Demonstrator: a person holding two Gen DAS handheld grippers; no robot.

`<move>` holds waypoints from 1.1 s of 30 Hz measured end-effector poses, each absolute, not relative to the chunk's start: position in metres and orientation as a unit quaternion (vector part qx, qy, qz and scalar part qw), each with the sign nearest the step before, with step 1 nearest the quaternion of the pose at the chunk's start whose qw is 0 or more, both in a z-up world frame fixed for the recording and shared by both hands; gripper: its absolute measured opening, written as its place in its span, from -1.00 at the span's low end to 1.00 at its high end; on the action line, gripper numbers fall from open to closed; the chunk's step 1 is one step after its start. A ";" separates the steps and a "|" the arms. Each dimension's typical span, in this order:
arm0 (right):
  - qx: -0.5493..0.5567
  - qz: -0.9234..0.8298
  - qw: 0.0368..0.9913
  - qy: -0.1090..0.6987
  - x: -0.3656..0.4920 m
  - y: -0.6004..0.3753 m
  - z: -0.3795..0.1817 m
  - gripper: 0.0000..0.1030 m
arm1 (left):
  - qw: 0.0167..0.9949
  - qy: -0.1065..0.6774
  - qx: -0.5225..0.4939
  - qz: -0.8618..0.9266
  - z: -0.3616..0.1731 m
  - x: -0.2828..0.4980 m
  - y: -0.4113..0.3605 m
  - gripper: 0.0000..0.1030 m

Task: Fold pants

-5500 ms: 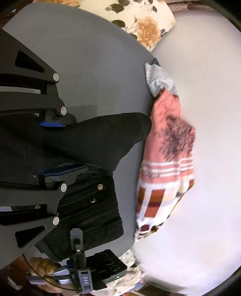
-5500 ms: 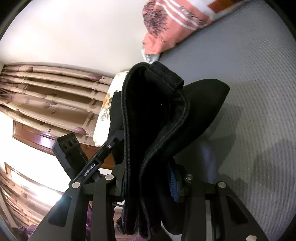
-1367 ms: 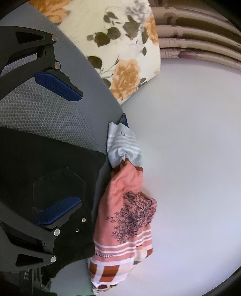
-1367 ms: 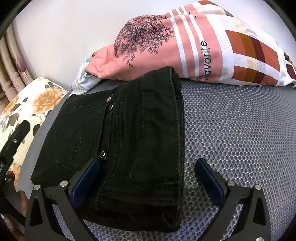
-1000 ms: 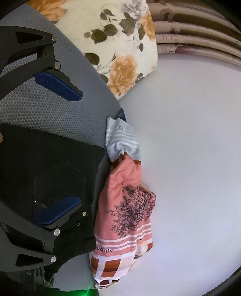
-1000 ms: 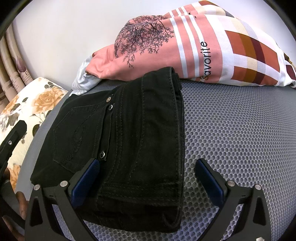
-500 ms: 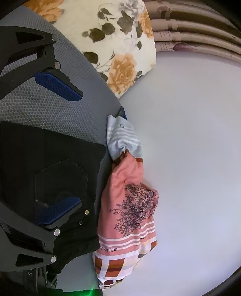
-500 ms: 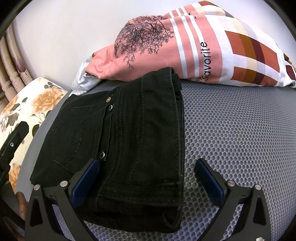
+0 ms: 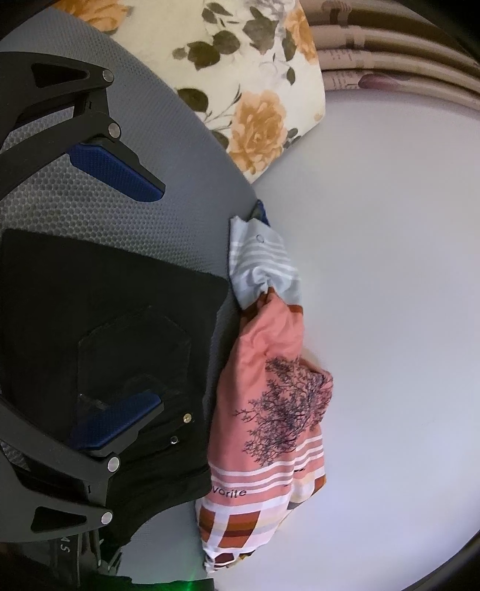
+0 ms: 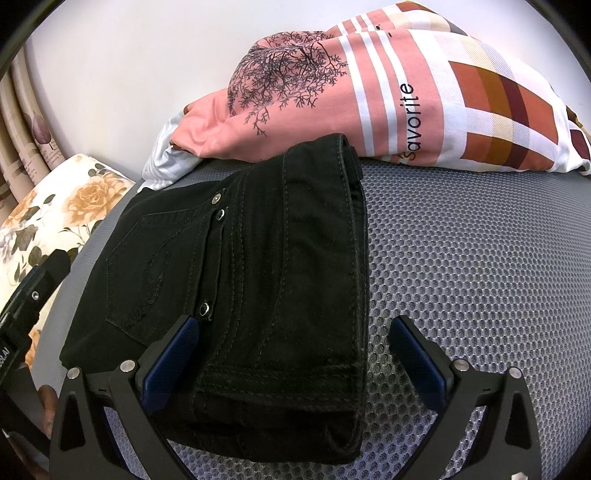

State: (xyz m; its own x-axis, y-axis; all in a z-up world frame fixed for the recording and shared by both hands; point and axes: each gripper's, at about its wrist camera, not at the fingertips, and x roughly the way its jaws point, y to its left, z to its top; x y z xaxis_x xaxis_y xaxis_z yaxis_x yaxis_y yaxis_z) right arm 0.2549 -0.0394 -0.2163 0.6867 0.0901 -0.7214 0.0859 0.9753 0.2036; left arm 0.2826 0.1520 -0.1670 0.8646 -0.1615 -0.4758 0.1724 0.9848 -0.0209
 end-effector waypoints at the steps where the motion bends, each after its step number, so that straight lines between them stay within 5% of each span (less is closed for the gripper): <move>1: 0.111 0.001 0.912 0.396 0.255 -0.039 -0.216 0.99 | 0.964 0.249 0.009 -0.091 -0.168 0.283 0.152 1.00; 33: 0.108 -0.001 0.912 0.395 0.256 -0.039 -0.216 0.99 | 0.972 0.224 0.031 -0.067 -0.172 0.272 0.147 1.00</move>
